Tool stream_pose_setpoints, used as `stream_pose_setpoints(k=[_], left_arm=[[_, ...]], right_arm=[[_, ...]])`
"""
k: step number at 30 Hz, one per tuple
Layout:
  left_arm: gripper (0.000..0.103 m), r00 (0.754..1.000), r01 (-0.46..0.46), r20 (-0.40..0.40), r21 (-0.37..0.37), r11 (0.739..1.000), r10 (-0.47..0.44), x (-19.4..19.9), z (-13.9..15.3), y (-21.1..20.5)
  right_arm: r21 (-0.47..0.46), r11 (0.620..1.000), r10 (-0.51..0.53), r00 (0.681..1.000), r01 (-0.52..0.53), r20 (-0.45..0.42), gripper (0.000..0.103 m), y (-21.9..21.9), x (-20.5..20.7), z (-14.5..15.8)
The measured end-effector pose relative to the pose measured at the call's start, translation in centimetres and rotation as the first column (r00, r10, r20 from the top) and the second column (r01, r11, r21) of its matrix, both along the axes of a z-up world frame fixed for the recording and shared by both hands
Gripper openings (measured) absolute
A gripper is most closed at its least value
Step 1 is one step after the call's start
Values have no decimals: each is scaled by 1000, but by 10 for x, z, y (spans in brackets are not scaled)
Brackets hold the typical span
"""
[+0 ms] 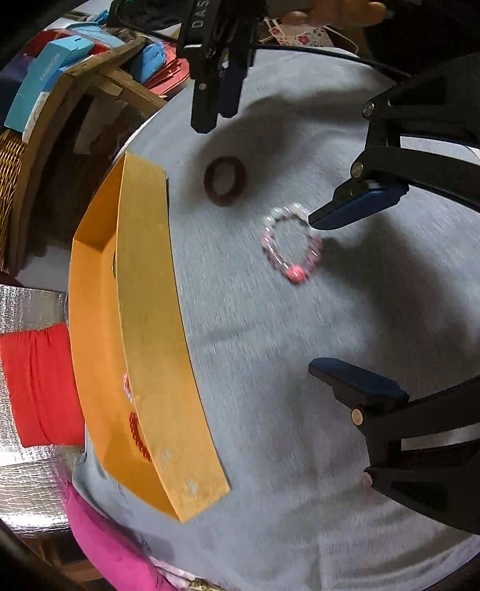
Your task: Organize jewelry
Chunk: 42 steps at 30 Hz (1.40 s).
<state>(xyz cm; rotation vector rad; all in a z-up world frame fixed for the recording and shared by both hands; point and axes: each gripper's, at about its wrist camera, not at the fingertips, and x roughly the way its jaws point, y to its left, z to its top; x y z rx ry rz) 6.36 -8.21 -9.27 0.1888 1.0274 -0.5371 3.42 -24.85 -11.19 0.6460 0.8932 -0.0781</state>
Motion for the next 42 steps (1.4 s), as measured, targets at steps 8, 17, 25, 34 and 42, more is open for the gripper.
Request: stream_pose_setpoints(k=[8, 17, 25, 34, 42], left_arm=[[78, 999, 24, 32, 22, 999, -24, 2, -8, -28], [20, 998, 11, 68, -14, 1000, -10, 7, -5, 0], [8, 996, -75, 38, -61, 995, 77, 29, 1, 42], [8, 993, -82, 72, -97, 992, 89, 22, 18, 76], [8, 993, -84, 76, -94, 992, 92, 24, 19, 74]], right_arm=[[41, 999, -30, 1000, 30, -3, 59, -4, 10, -3], [-165, 985, 25, 994, -43, -105, 17, 24, 48, -21], [-253, 965, 59, 998, -64, -25, 8, 43, 41, -2], [-171, 980, 106, 994, -99, 30, 8, 51, 36, 8], [-132, 984, 126, 992, -121, 30, 8, 61, 47, 1]])
